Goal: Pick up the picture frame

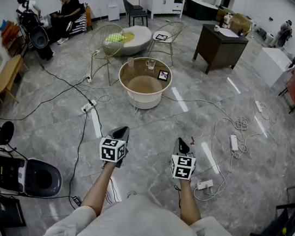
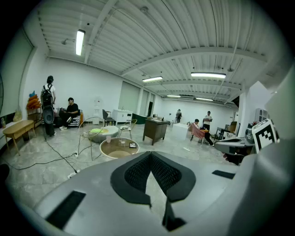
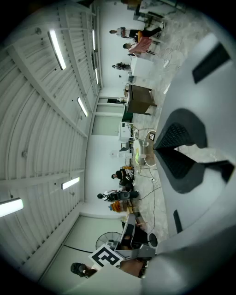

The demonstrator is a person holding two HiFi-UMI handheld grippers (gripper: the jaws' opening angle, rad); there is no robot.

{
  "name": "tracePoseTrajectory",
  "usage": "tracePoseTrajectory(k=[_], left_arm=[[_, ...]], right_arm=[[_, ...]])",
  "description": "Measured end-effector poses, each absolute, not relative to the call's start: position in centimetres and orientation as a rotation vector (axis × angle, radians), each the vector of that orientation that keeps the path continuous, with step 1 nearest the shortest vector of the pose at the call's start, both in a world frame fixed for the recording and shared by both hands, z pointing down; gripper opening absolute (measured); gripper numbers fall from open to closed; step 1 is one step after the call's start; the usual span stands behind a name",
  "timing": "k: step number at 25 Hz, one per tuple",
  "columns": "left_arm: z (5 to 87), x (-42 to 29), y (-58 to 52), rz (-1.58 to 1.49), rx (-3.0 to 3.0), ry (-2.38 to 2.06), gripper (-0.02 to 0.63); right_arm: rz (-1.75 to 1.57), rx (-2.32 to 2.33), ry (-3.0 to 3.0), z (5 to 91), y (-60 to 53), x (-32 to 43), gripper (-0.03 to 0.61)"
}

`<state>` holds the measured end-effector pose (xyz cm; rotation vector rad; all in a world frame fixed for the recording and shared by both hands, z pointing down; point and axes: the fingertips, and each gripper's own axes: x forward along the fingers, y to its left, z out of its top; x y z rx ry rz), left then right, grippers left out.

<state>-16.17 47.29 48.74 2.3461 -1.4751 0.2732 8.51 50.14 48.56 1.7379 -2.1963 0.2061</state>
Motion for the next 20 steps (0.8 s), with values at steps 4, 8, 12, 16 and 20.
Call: tracePoseTrajectory(k=[4, 8, 12, 16, 20], left_arm=[[48.5, -15.6, 47.3, 0.269, 2.345, -1.472, 0.015], [48.5, -15.1, 47.6, 0.273, 2.349, -1.462, 0.014], [48.6, -14.6, 47.5, 0.278, 2.349, -1.454, 0.015], [48.6, -14.3, 47.7, 0.244, 2.356, -1.425, 0.017], [48.5, -13.6, 47.3, 0.226, 2.373, -1.376, 0.085]], right_arm=[[0.2, 1.73, -2.201, 47.8, 49.8, 8.4, 0.0], [0.199, 1.725, -2.204, 47.8, 50.2, 8.5, 0.0], [0.195, 1.728, -2.202, 47.6, 49.8, 8.8, 0.0], [0.201, 1.745, -2.222, 47.4, 49.7, 9.4, 0.002], [0.209, 1.705, -2.296, 47.0, 49.4, 9.3, 0.03]])
